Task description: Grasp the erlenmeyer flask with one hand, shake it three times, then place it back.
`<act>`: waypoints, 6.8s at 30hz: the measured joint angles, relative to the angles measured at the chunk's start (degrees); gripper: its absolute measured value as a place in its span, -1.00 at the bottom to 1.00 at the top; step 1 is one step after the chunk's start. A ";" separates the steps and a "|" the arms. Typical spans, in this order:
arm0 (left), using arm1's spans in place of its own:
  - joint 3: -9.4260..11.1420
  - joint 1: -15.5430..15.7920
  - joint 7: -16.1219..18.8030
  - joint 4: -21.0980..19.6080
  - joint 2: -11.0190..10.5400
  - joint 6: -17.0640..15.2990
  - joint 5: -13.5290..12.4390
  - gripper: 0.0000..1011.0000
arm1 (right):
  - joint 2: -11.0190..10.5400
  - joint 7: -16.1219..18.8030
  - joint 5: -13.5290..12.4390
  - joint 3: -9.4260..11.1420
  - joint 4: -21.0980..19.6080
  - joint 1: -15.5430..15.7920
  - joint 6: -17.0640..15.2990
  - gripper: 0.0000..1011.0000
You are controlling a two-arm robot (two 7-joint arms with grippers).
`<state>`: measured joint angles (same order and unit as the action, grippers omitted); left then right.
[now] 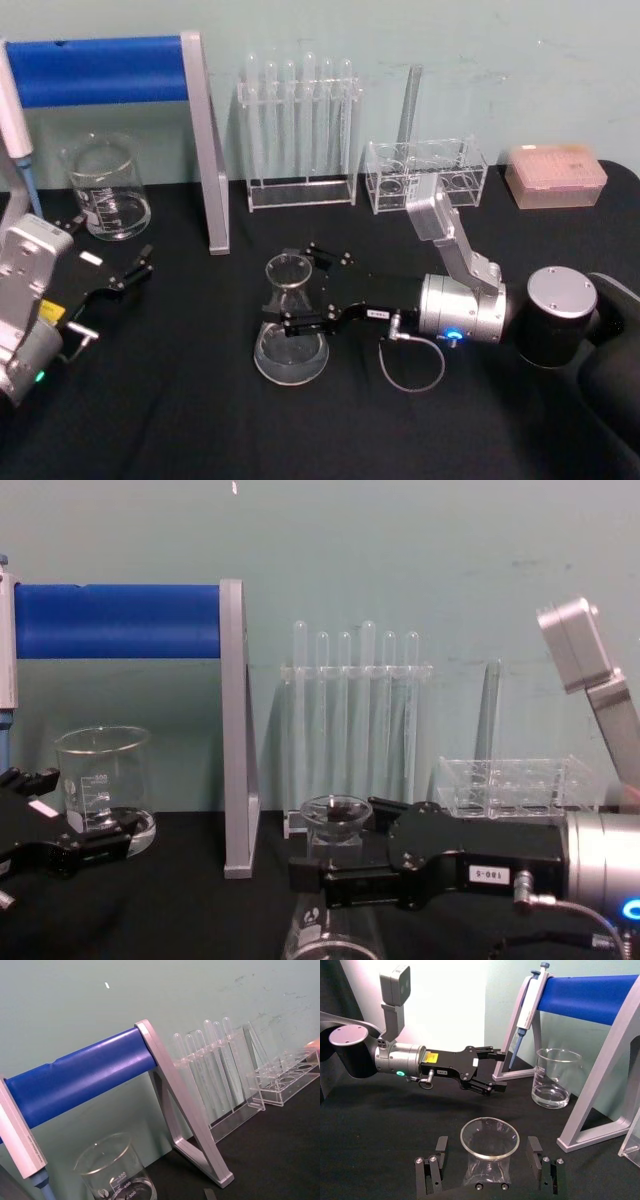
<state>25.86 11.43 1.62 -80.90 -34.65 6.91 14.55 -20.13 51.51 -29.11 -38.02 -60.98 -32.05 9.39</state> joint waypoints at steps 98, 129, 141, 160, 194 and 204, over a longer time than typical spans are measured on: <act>0.00 0.00 0.00 0.00 0.00 0.00 0.00 0.98 | -4.42 -29.48 6.58 15.88 -28.61 18.23 -8.86 -0.11; 0.00 0.00 0.00 0.00 0.00 0.00 0.00 0.98 | -8.18 -8.40 0.21 8.52 -29.99 16.62 -7.49 -0.11; 0.00 0.00 0.00 0.00 0.00 0.00 0.00 0.98 | -10.25 0.57 -4.25 4.82 -30.15 14.95 -6.74 -0.11; 0.00 0.00 0.00 0.00 0.00 0.00 0.00 0.98 | -10.09 -4.24 -4.89 3.62 -28.45 13.03 -5.78 -0.11; 0.00 0.00 0.00 0.00 0.00 0.00 0.00 0.98 | -0.21 -38.39 9.05 14.48 -23.68 15.26 -8.15 -0.11; 0.00 0.00 0.00 0.00 0.00 0.00 0.00 0.98 | -2.70 -23.87 7.02 11.50 -25.79 15.14 -5.92 -0.11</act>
<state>25.86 11.43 1.62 -80.90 -34.65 6.91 14.55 -22.84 27.64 -22.09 -26.53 -86.77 -16.91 3.46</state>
